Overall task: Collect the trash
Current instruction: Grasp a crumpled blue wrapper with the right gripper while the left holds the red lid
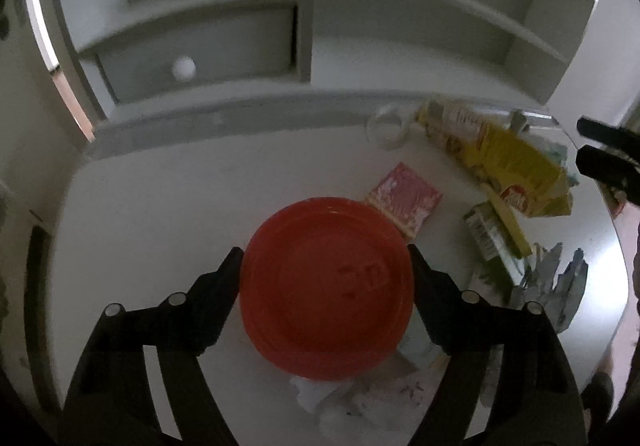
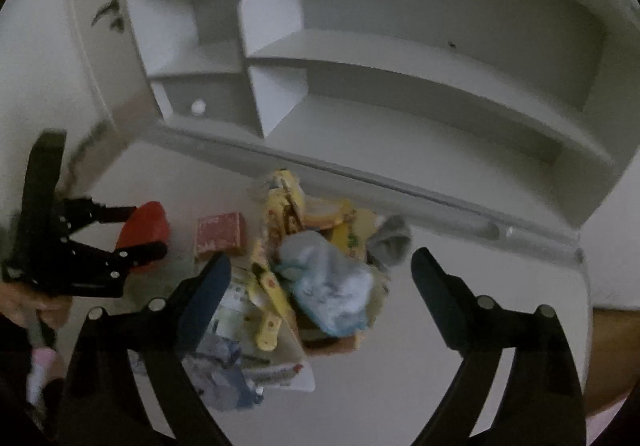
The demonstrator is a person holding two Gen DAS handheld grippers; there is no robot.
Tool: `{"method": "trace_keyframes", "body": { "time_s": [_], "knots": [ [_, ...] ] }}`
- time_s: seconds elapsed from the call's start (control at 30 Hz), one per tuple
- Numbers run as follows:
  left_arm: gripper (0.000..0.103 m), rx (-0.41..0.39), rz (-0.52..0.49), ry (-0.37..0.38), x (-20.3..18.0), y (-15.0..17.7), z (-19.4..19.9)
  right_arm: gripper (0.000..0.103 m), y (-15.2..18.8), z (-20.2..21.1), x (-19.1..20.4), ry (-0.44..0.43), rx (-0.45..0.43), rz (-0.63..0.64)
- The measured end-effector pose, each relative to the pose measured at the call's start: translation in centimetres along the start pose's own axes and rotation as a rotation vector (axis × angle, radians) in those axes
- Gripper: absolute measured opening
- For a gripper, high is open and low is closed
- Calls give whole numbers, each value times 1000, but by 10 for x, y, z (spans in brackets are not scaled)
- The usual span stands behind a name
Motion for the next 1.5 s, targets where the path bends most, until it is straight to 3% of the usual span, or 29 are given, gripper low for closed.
{"method": "trace_keyframes", "body": {
  "time_s": [0.1,0.17,0.2,0.3,0.33,0.5,0.67,0.8,0.87,0.97,1.03,1.13,1.17,1.23,1.3,1.37,1.4,1.47,1.5],
  "knots": [
    [77,-36,20,17,-4,-7,14,75,9,-12,-16,-88,41,-120],
    [77,-50,17,32,-9,-8,22,71,12,-20,-16,-134,57,-157],
    [77,-55,11,40,-13,-8,26,64,13,-22,-15,-140,62,-160],
    [77,-69,-3,55,-23,-8,37,15,14,-25,-6,-173,78,-155],
    [77,-74,-6,58,-26,-9,39,13,12,-19,-5,-176,57,-158],
    [77,-114,-34,78,-49,-10,61,11,-1,33,-15,-162,-86,-199],
    [77,-145,-94,130,-100,-4,81,11,17,87,-40,-202,-170,-286],
    [77,-148,-148,212,-158,9,93,11,53,121,-74,-358,-244,-490],
    [77,-143,-181,252,-190,20,96,11,79,137,-95,-294,-256,-528],
    [77,-109,-218,311,-236,39,94,11,118,157,-117,-268,-269,-591],
    [77,-85,-247,344,-263,51,93,11,143,165,-127,-348,-290,-683],
    [77,-54,-260,380,-293,64,91,11,156,168,-134,-398,-304,-730],
    [77,-52,-261,387,-297,66,92,11,156,172,-137,-347,-318,-728],
    [77,-64,-268,375,-297,67,94,11,140,180,-131,-471,-407,-716],
    [77,-73,-265,357,-289,66,98,11,127,175,-130,-366,-378,-640],
    [77,-84,-252,331,-278,62,101,10,101,171,-118,-474,-404,-638],
    [77,-91,-240,313,-269,58,103,10,86,172,-112,-420,-405,-579],
    [77,-102,-216,296,-254,52,109,10,57,174,-98,-461,-427,-519],
    [77,-107,-200,288,-245,48,112,10,46,175,-96,-427,-422,-500]
  ]
}}
Point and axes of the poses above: each gripper's, at about its wrist camera, not at the fingertips, and z roughly against the way its jaws point, x to its left, y to its underside, the point moved 8 cm from there along -z, roughly the way its jaws point, and after that the axes turned 11 degrees about z, right-handed, at the moved point
